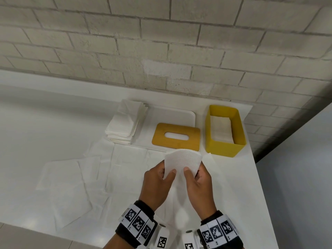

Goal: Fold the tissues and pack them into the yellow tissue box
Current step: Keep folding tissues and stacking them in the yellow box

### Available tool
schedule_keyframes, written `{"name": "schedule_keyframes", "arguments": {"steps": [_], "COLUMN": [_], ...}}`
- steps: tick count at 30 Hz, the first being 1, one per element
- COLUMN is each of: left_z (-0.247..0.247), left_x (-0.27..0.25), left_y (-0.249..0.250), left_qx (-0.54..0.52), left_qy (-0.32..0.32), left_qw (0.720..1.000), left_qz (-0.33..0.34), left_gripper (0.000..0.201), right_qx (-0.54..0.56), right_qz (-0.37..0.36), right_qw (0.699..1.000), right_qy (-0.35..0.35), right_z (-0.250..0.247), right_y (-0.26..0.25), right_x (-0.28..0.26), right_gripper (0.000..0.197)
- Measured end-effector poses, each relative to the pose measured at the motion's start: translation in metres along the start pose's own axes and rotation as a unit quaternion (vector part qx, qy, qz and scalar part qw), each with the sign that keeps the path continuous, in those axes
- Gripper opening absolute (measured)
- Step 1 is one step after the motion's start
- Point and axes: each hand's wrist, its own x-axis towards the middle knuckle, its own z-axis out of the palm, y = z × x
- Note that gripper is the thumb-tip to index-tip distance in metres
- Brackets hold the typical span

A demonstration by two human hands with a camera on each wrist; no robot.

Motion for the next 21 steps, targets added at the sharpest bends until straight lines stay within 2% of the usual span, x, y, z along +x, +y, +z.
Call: {"name": "schedule_keyframes", "arguments": {"steps": [6, 8, 9, 10, 12, 14, 16, 18, 21], "left_z": [-0.005, -0.01, -0.013, -0.015, -0.016, -0.013, -0.008, -0.004, -0.004], "left_x": [0.005, 0.01, 0.013, 0.014, 0.014, 0.013, 0.012, 0.011, 0.009], "left_y": [0.0, 0.005, 0.008, 0.011, 0.017, 0.02, 0.02, 0.02, 0.021], "left_qx": [-0.002, -0.059, -0.13, -0.221, -0.405, -0.496, -0.542, -0.556, -0.534], "left_qy": [0.002, 0.018, 0.022, 0.019, 0.001, 0.004, 0.01, 0.011, 0.02], "left_qw": [1.0, 0.997, 0.988, 0.968, 0.897, 0.843, 0.809, 0.795, 0.811], "left_qz": [-0.008, -0.049, -0.081, -0.116, -0.175, -0.206, -0.228, -0.244, -0.239], "left_gripper": [0.016, 0.01, 0.008, 0.012, 0.023, 0.03, 0.034, 0.034, 0.032], "right_qx": [-0.017, -0.015, -0.013, -0.009, 0.025, 0.082, 0.114, 0.109, 0.097], "right_qz": [0.006, 0.003, 0.004, 0.006, 0.025, 0.053, 0.053, 0.044, 0.041], "right_qw": [0.999, 0.998, 0.997, 0.997, 0.996, 0.992, 0.988, 0.99, 0.992], "right_qy": [-0.029, -0.06, -0.071, -0.078, -0.08, -0.081, -0.087, -0.077, -0.067], "right_z": [-0.011, -0.02, -0.025, -0.029, -0.035, -0.035, -0.032, -0.026, -0.02], "right_y": [0.007, 0.005, 0.003, 0.0, -0.003, -0.008, -0.011, -0.016, -0.023], "right_x": [0.0, 0.002, 0.003, 0.003, 0.003, 0.003, 0.004, 0.004, 0.006], "right_gripper": [0.023, 0.019, 0.019, 0.019, 0.023, 0.029, 0.034, 0.033, 0.028]}}
